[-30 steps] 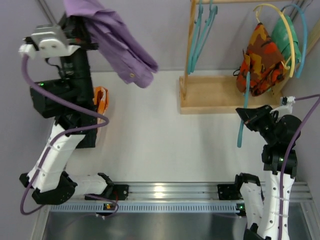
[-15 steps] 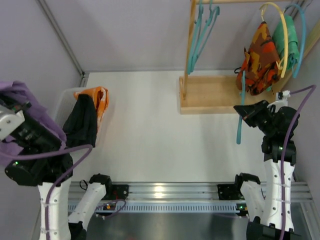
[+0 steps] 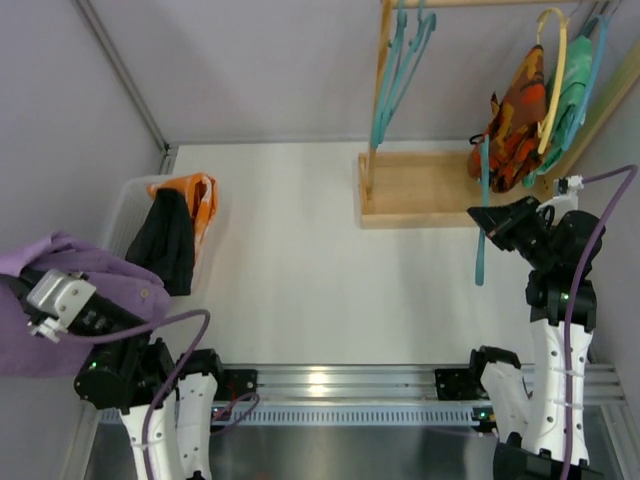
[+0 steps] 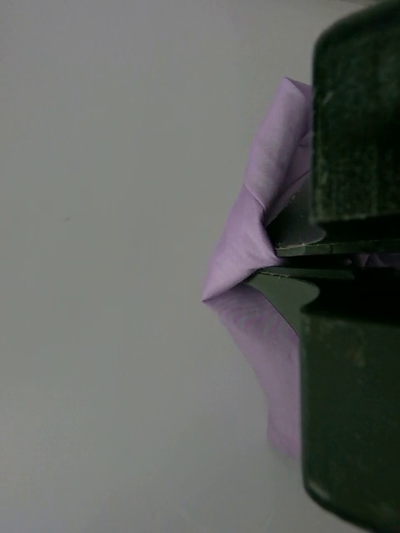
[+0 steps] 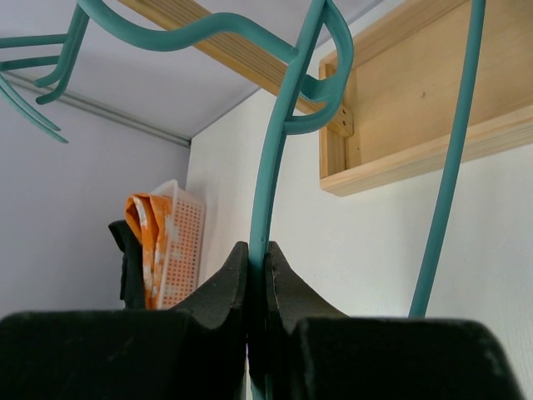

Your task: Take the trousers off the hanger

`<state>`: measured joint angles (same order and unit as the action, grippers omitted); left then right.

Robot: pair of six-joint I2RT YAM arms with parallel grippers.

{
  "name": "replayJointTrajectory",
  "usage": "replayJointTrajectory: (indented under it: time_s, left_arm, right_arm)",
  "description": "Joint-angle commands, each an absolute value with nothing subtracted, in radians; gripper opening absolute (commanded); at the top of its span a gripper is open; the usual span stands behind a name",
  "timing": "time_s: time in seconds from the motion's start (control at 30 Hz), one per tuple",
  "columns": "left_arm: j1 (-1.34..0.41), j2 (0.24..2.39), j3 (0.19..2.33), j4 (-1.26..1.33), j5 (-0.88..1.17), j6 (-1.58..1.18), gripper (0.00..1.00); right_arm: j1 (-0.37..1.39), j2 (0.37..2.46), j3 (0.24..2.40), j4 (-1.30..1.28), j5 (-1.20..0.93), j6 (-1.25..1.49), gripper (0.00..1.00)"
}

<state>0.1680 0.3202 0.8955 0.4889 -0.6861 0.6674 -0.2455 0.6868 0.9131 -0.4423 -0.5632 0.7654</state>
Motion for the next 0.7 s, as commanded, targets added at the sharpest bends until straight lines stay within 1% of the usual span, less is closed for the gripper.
replayJointTrajectory:
  time_s: [0.0, 0.13, 0.2, 0.3, 0.47, 0.6, 0.67]
  left_arm:
    - [0.175, 0.334, 0.819, 0.497, -0.624, 0.667, 0.0]
    - [0.175, 0.414, 0.746, 0.57, -0.591, 0.644, 0.0]
    - [0.175, 0.46, 0.746, 0.593, -0.589, 0.602, 0.0]
    - [0.175, 0.58, 0.749, 0.644, -0.584, 0.58, 0.0]
    - [0.175, 0.819, 0.756, 0.79, -0.506, 0.528, 0.0]
    - [0.175, 1.042, 0.796, 0.821, -0.447, 0.445, 0.0]
    - [0.175, 1.109, 0.808, 0.84, -0.411, 0.392, 0.0]
  right_arm:
    - [-0.259, 0.687, 0.963, -0.391, -0.565, 0.739, 0.0]
    - [-0.258, 0.677, 0.962, -0.4, -0.554, 0.736, 0.0]
    - [-0.258, 0.675, 0.966, -0.408, -0.549, 0.735, 0.0]
    - [-0.258, 0.678, 0.98, -0.411, -0.548, 0.729, 0.0]
    - [-0.258, 0.68, 1.018, -0.426, -0.549, 0.719, 0.0]
    - [-0.258, 0.68, 1.051, -0.44, -0.557, 0.706, 0.0]
    - [-0.258, 0.68, 1.074, -0.452, -0.561, 0.698, 0.0]
